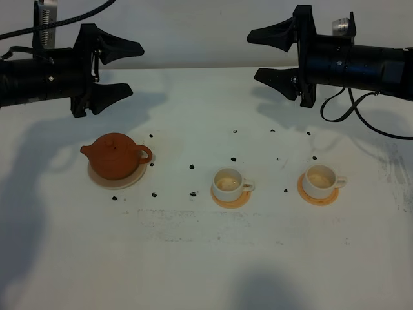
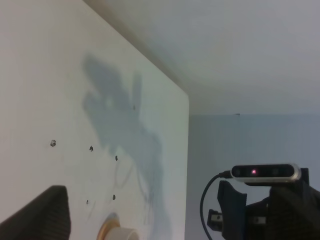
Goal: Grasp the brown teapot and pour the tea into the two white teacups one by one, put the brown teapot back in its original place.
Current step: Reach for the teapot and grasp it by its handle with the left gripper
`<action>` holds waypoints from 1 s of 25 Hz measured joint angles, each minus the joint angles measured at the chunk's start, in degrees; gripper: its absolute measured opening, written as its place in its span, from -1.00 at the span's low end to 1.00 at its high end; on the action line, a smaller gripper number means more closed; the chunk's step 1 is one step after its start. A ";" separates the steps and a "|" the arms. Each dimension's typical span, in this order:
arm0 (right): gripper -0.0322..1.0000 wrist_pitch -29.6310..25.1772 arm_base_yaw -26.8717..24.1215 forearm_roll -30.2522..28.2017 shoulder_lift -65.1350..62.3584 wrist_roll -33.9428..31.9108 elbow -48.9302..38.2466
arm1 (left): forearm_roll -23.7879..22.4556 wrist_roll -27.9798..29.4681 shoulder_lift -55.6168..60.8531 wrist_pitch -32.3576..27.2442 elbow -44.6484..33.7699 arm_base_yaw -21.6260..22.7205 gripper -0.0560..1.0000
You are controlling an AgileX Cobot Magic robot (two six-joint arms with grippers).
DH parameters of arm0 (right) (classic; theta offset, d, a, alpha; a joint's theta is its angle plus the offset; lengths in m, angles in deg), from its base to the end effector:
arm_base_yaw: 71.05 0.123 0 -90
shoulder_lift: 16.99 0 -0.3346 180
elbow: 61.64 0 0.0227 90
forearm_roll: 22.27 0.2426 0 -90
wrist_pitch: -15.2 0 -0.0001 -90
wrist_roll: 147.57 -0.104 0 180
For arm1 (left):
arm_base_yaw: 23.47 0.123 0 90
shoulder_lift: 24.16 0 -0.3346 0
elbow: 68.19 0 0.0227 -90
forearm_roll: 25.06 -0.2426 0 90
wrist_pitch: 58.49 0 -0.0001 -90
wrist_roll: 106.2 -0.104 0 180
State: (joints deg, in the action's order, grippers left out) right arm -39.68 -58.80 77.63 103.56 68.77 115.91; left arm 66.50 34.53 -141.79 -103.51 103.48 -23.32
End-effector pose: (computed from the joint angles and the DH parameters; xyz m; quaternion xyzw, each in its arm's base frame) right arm 0.4161 0.1761 0.2778 0.1261 0.7628 0.6177 0.1440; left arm 0.4257 -0.0725 0.2539 -0.2055 0.8109 -0.4948 0.2355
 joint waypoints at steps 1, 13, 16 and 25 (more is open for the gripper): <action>0.30 -0.21 0.00 0.00 0.00 -0.36 0.00 | 0.00 0.14 0.00 0.00 0.00 0.00 0.52; 0.30 -0.64 0.00 -0.31 0.00 -0.66 0.00 | 0.00 0.46 0.00 0.00 0.00 0.09 0.53; 0.30 -0.68 0.00 -0.75 0.00 -0.77 0.00 | 0.00 0.52 0.00 0.00 0.00 0.09 0.53; 0.18 -0.93 0.00 -0.71 0.00 2.83 0.00 | 1.15 -8.85 0.00 -3.01 0.00 0.09 0.53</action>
State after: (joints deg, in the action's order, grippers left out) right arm -40.61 -58.80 76.92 103.56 71.60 115.91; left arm 67.64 25.69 -141.79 -106.53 103.48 -23.23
